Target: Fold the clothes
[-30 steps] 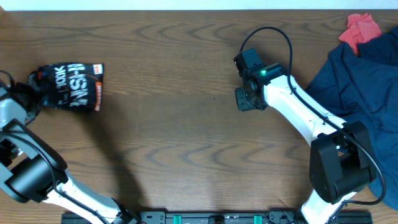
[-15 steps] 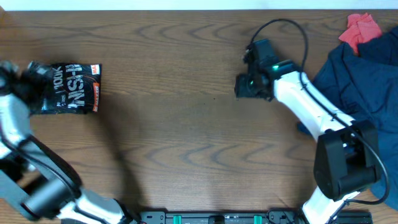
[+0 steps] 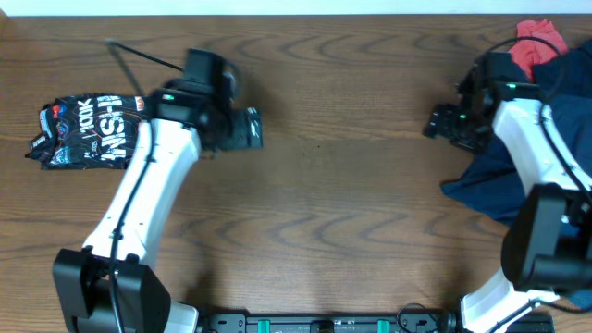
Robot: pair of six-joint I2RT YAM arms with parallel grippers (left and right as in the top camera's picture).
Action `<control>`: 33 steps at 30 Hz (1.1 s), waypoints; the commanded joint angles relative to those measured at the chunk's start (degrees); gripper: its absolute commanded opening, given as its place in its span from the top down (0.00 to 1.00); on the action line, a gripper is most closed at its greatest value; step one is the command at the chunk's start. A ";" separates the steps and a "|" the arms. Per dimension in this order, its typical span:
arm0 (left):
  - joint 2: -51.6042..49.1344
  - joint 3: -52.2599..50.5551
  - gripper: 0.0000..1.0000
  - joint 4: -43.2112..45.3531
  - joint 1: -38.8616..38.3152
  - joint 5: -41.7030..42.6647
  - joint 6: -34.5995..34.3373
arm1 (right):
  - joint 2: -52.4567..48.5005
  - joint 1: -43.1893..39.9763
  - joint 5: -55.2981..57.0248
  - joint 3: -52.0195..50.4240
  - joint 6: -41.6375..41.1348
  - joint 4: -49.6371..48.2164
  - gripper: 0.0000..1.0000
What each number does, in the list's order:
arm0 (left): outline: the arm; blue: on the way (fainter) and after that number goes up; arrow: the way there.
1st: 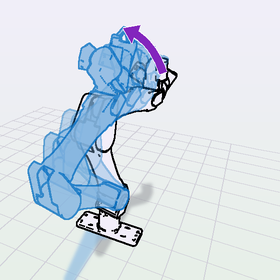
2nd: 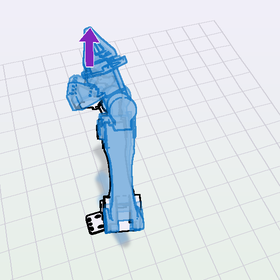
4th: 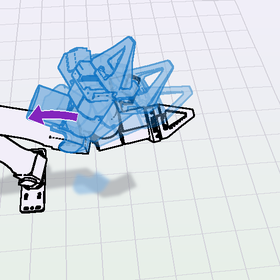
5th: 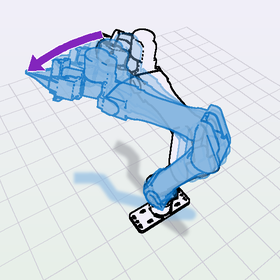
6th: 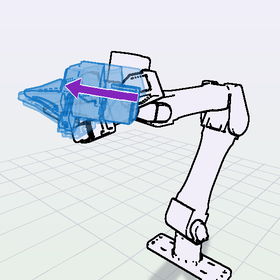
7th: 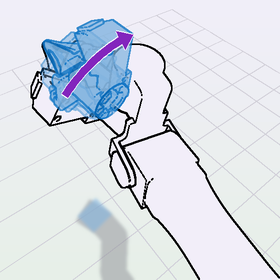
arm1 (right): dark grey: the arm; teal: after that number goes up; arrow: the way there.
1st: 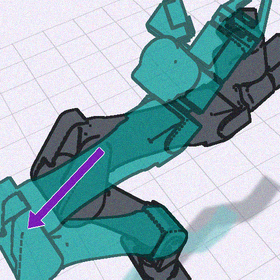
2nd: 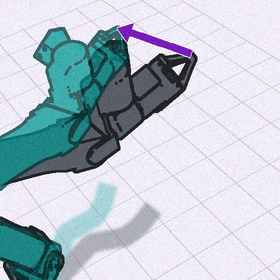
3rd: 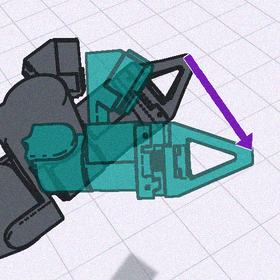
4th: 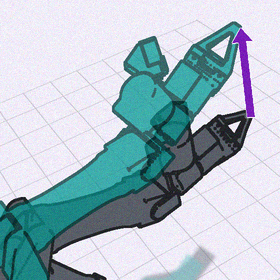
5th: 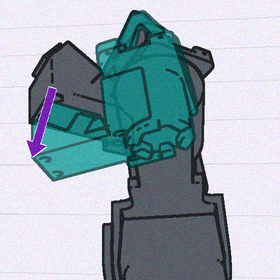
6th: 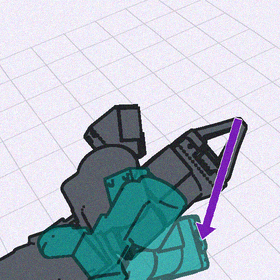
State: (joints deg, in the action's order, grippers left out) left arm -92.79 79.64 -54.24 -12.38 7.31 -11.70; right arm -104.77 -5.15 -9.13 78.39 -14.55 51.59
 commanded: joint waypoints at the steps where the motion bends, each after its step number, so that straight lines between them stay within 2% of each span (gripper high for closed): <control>1: 1.95 0.11 0.02 -4.24 -1.66 -9.94 -3.17 | 8.15 -0.96 6.19 0.61 3.37 3.32 0.24; 4: 5.79 -0.17 0.02 -7.50 -1.95 -9.92 -3.17 | 14.93 -0.22 5.97 0.37 5.99 7.10 0.31; 9: 19.96 -5.79 0.02 -6.43 -1.95 -6.43 1.07 | 31.08 1.60 6.12 -5.11 6.10 5.73 0.31; 12: 33.09 -13.35 0.02 -0.24 -1.95 -3.82 2.23 | 45.00 4.63 8.15 -13.51 7.82 0.24 0.20; 14: 41.90 -18.88 0.02 4.68 -1.95 -3.48 0.28 | 53.72 7.28 11.50 -19.43 7.76 -3.21 0.01; 17: 54.66 -26.27 0.02 11.52 -1.95 -3.85 -0.42 | 67.34 10.16 14.95 -28.35 7.78 -10.38 0.01; 19: 61.13 -28.50 0.02 12.70 -1.95 -3.87 -0.39 | 74.44 10.47 14.91 -31.61 7.78 -11.39 0.01; 22: 68.50 -28.79 0.02 9.40 -1.95 -3.87 -0.39 | 82.88 10.43 14.91 -33.44 7.78 -7.21 0.01; 26: 74.60 -28.79 0.02 6.21 -1.95 -3.87 -0.39 | 89.29 10.43 14.91 -33.44 7.78 1.14 0.01; 33: 76.43 -28.79 0.02 1.55 -1.95 -3.87 -0.39 | 91.34 10.43 14.93 -33.53 7.50 14.53 0.01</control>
State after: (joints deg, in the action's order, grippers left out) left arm -16.38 51.11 -51.86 -14.35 3.05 -11.97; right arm -13.72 4.73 4.99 45.34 -7.33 65.17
